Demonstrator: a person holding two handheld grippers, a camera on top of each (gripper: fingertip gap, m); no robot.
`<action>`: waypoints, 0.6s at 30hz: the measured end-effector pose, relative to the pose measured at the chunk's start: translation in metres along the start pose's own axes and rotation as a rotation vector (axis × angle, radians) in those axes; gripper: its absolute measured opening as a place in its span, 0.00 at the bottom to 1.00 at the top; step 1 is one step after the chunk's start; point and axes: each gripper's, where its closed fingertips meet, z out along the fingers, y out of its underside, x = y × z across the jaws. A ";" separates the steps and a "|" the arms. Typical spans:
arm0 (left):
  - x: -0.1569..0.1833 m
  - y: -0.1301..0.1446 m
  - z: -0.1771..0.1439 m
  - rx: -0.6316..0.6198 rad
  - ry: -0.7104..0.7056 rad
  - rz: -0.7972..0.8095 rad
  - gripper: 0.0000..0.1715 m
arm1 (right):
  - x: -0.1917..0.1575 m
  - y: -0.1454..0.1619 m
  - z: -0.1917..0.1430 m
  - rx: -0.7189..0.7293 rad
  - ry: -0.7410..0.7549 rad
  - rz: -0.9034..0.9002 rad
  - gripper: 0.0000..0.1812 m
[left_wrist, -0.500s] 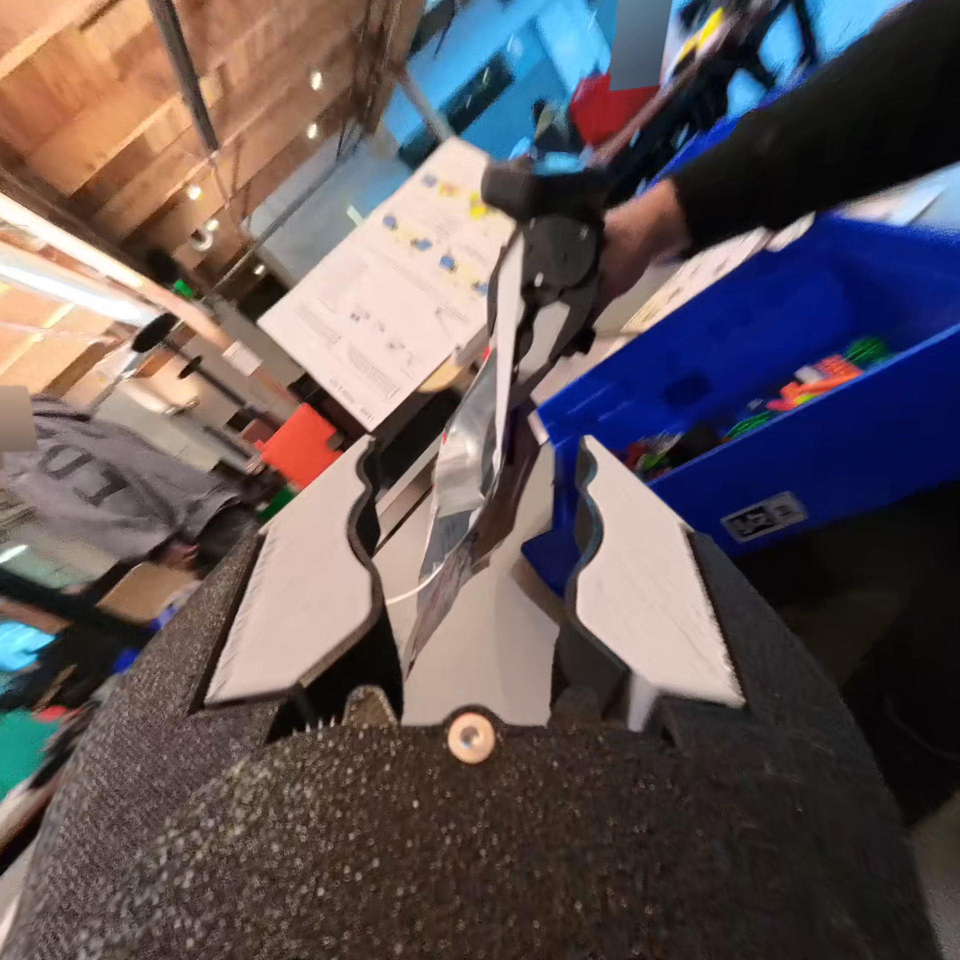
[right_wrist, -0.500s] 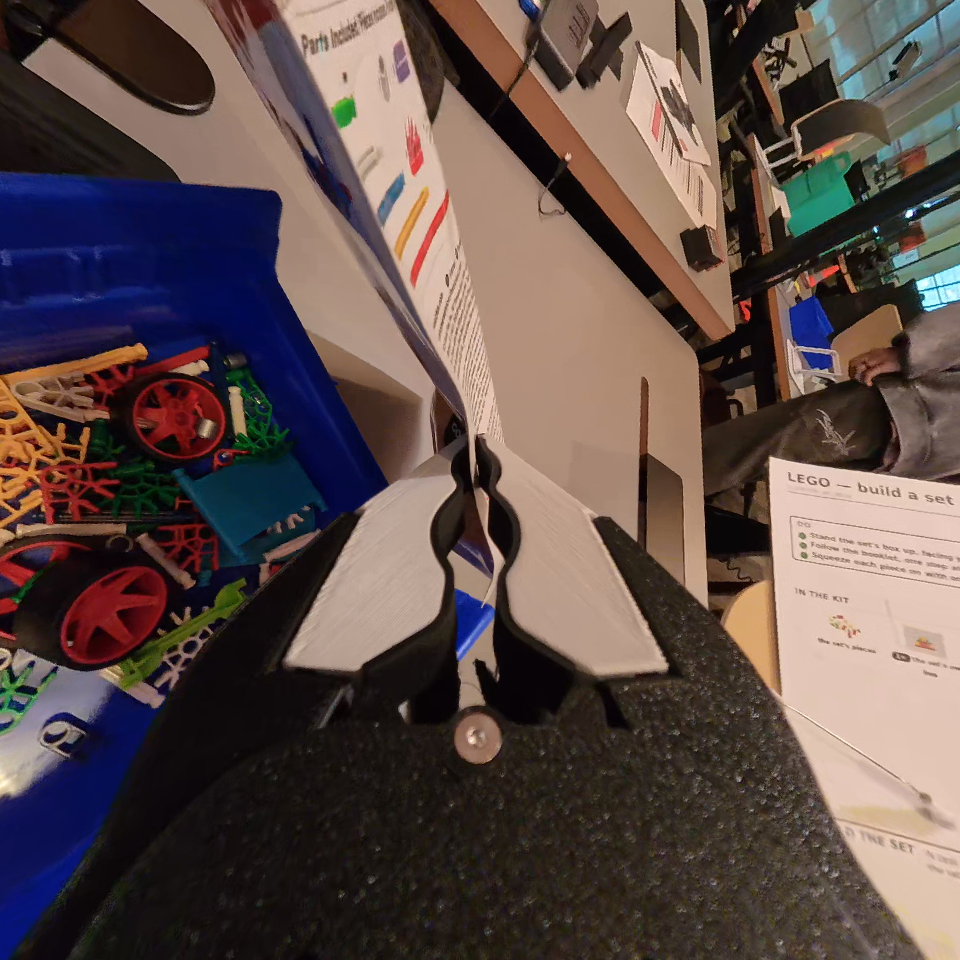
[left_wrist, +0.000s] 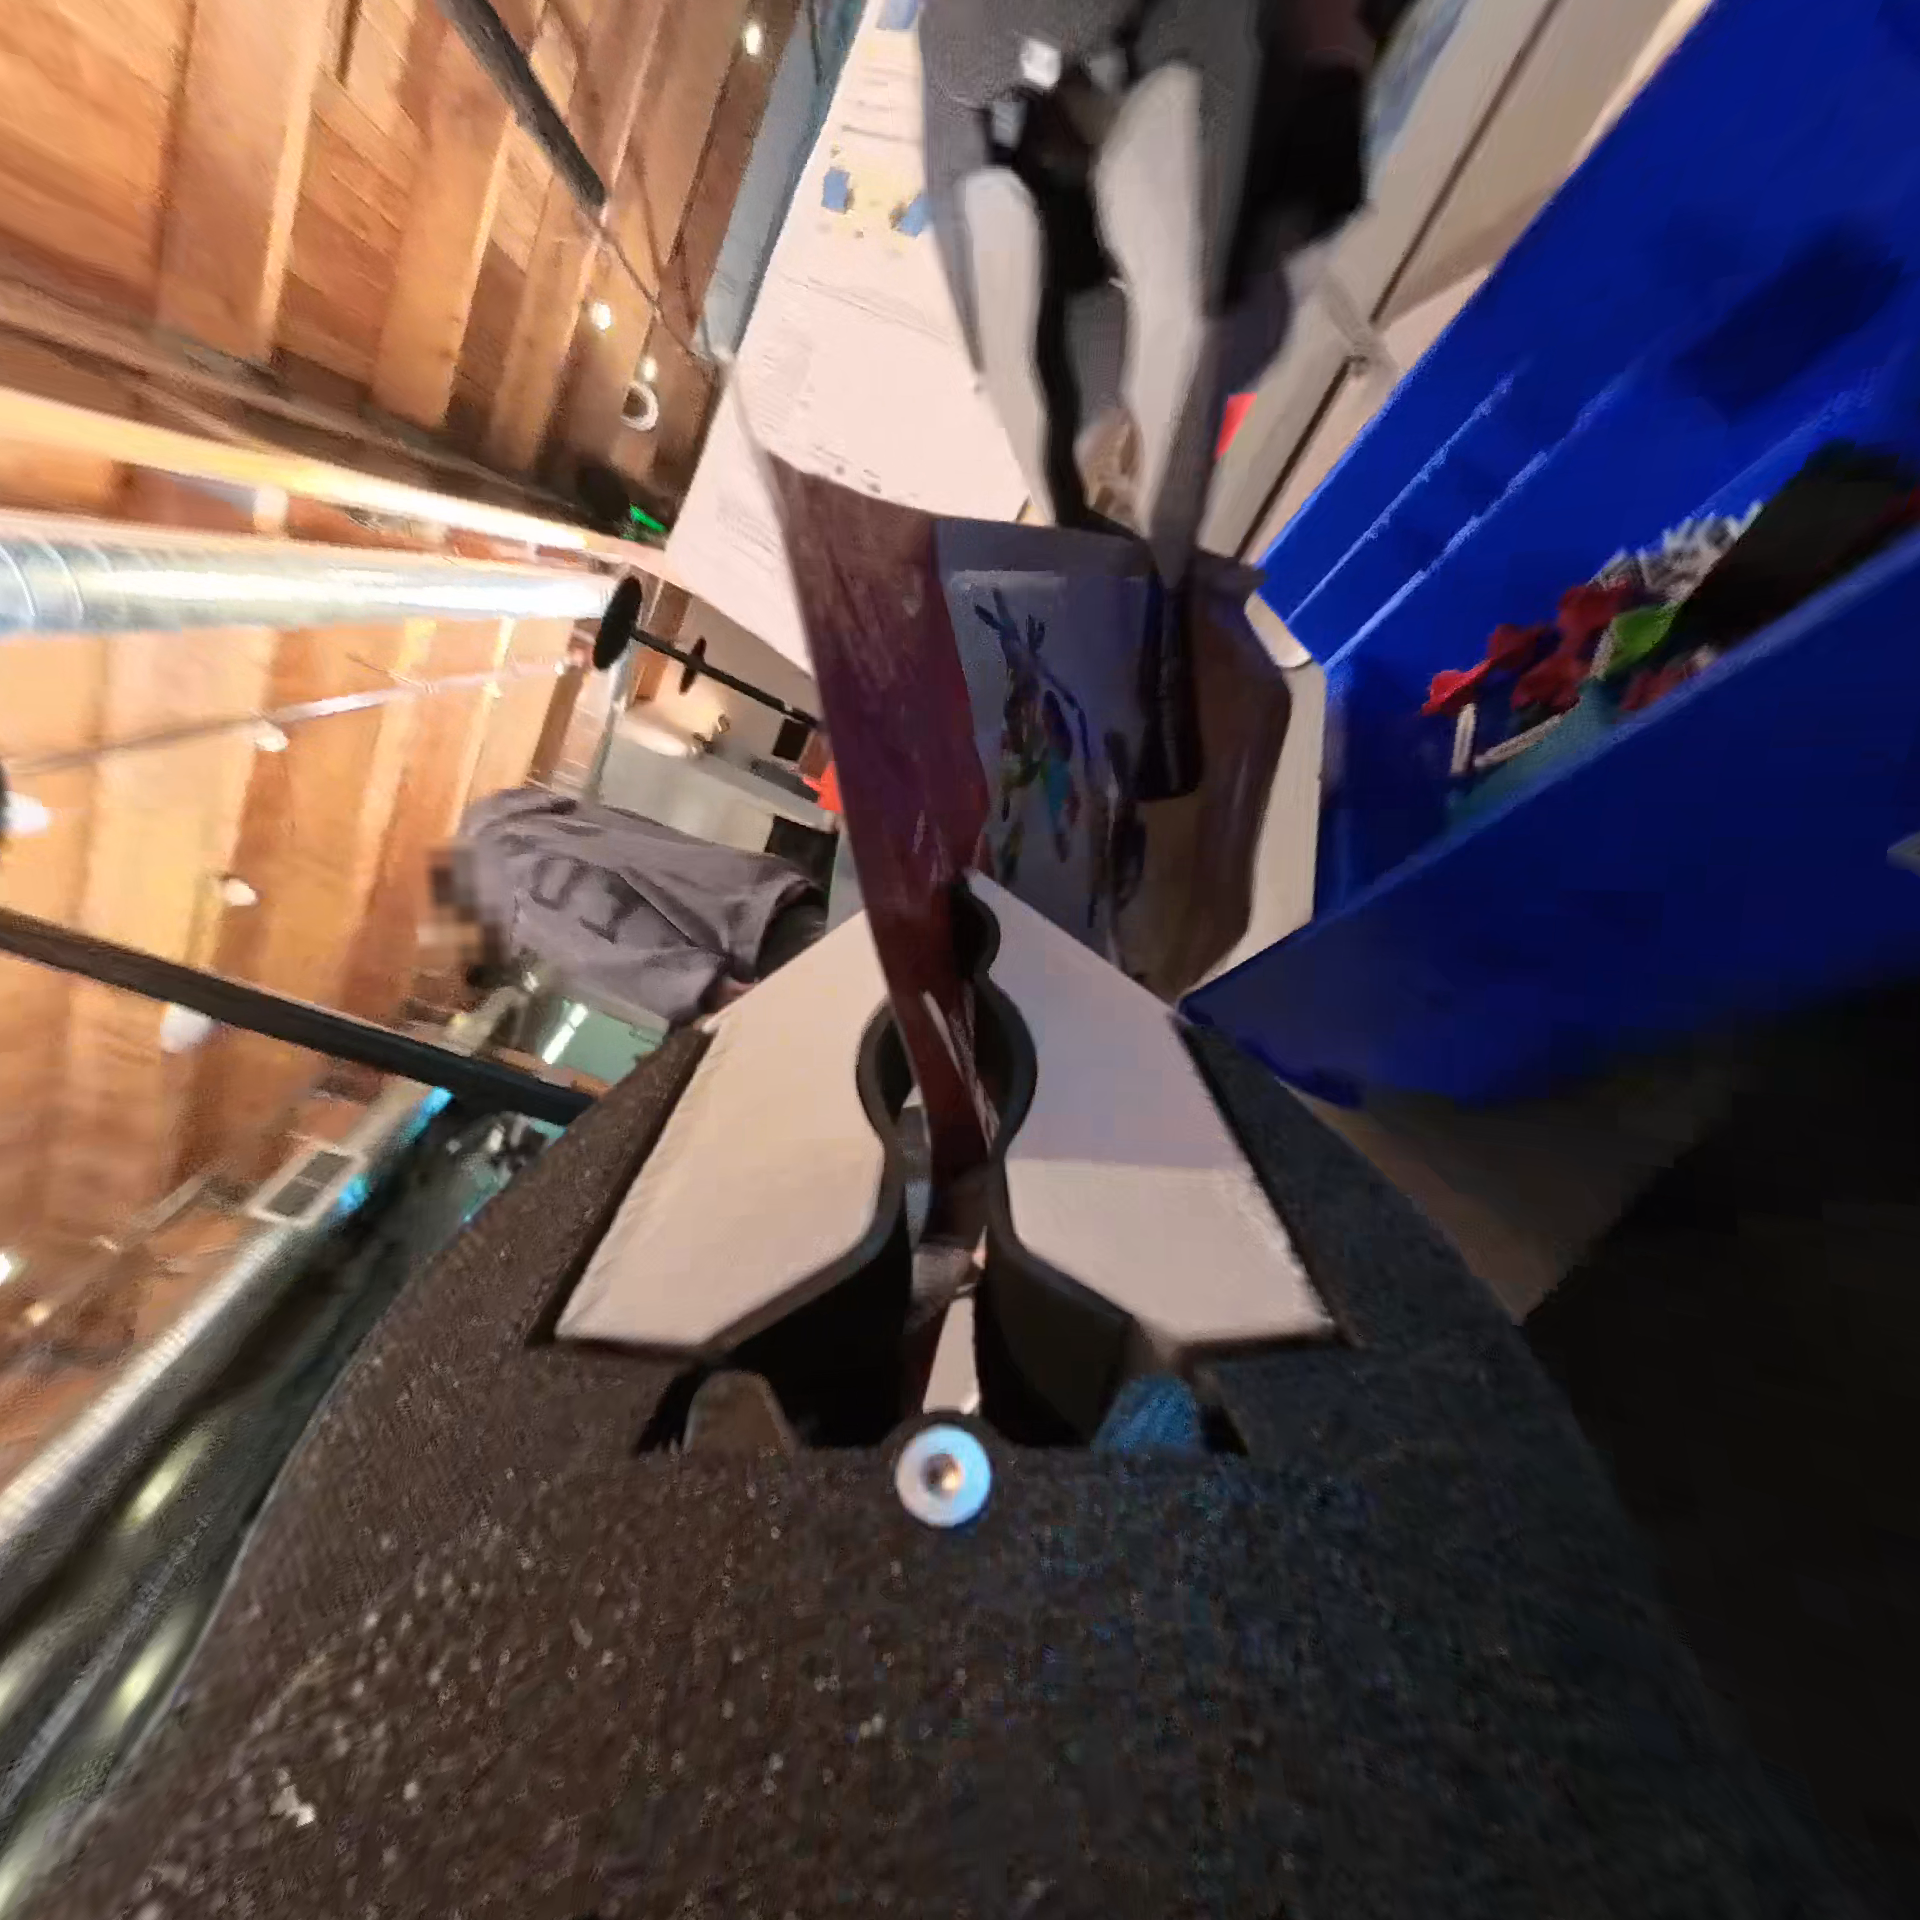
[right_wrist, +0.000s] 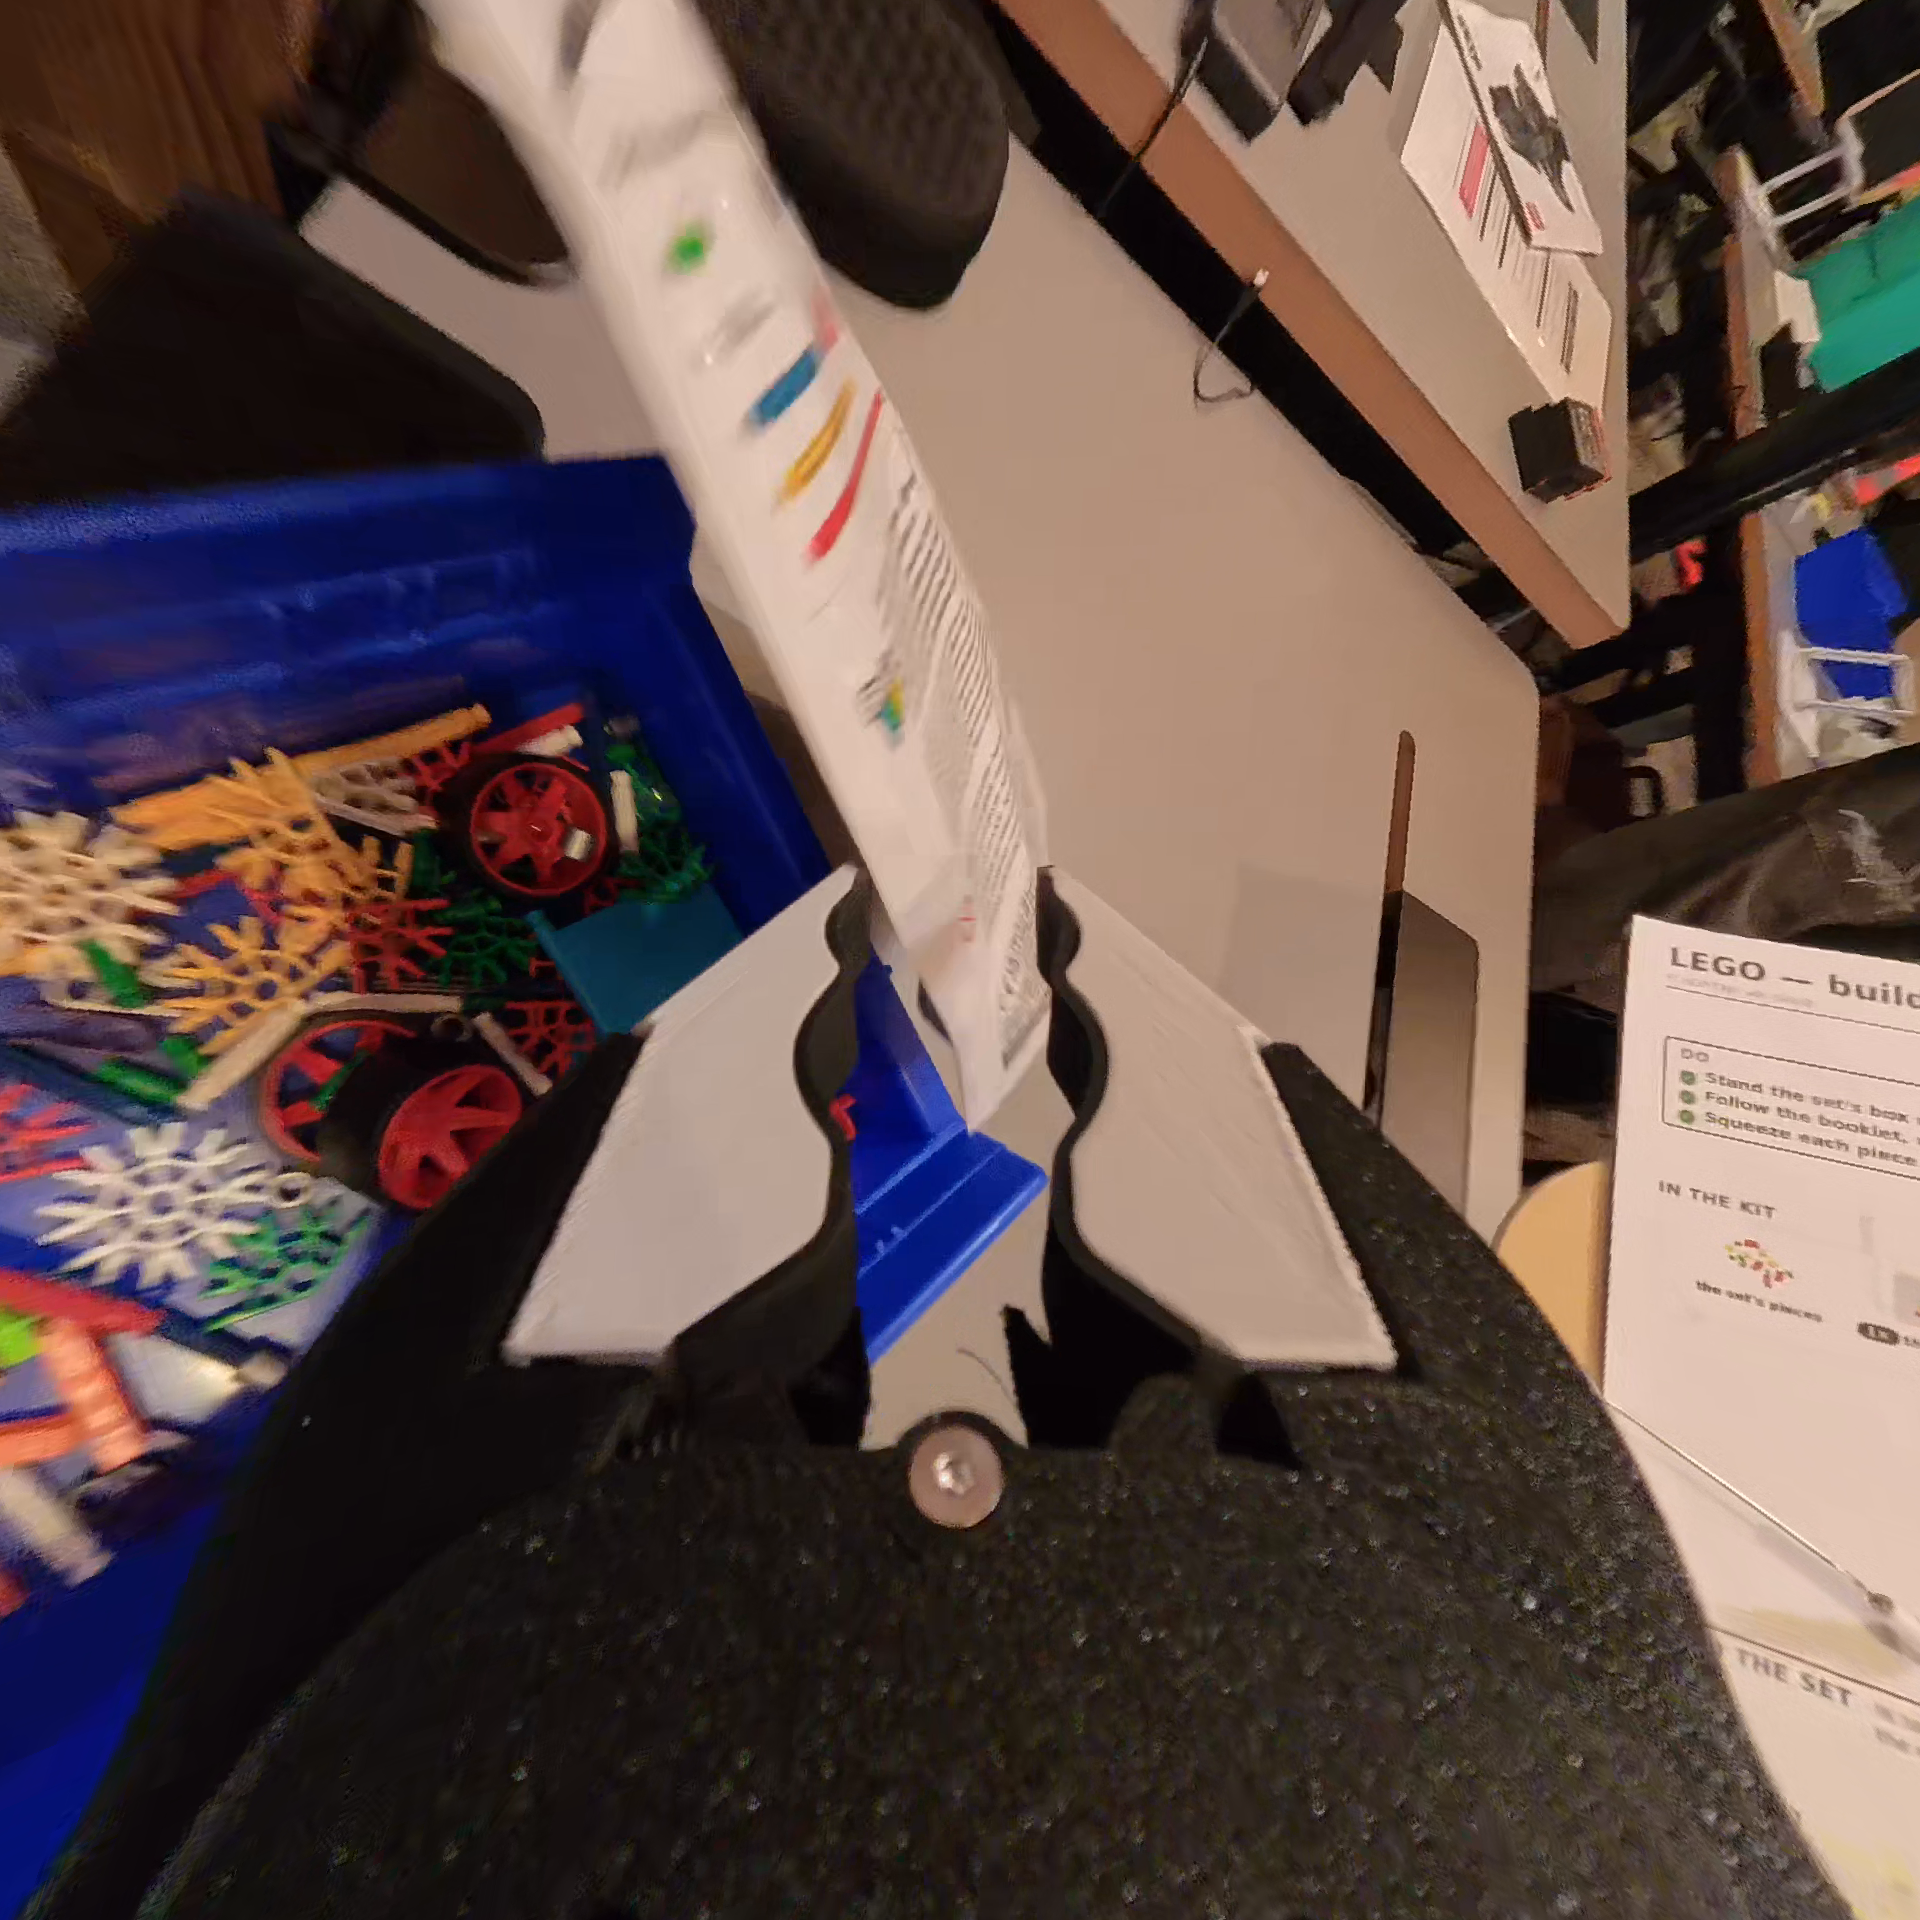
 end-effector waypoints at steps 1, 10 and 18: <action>0.001 -0.002 -0.001 0.006 0.008 0.024 0.00 | 0.004 -0.009 -0.011 0.031 -0.029 0.044 0.16; -0.001 -0.026 0.003 0.037 0.074 0.360 0.00 | -0.033 -0.125 -0.035 0.089 -0.325 0.130 0.19; -0.014 -0.039 -0.012 0.057 0.080 0.495 0.00 | -0.046 -0.113 -0.016 -0.098 -0.337 0.036 0.17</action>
